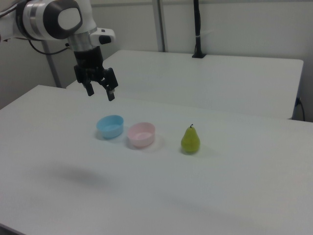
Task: Place the pear in the bowl
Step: 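Move the gripper down over the green pear, then close the gripper around the green pear, then lift the pear and carry it over the pink bowl, then lower the pear into the pink bowl, then open the gripper to release the pear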
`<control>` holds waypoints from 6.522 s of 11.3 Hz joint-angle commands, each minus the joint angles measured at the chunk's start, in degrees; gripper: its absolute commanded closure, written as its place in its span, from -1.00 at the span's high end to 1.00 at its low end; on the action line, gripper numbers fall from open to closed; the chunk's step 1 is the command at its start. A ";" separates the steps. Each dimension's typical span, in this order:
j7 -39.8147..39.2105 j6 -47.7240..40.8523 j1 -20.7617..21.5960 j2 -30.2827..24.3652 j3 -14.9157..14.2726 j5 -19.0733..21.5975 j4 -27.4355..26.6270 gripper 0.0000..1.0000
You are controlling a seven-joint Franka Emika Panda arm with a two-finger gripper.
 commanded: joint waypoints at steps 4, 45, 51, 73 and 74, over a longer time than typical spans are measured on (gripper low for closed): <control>-7.17 14.43 -8.11 4.09 -0.49 0.06 -0.68 1.00; 6.95 33.54 -5.77 13.42 0.48 -3.90 1.26 -0.58; 12.42 34.68 -0.12 14.47 0.39 -4.95 -3.22 -0.57; 12.42 48.13 -0.21 23.28 -0.22 -9.70 -3.76 1.00; 12.42 47.43 -0.21 21.61 -0.22 -9.35 -3.84 1.00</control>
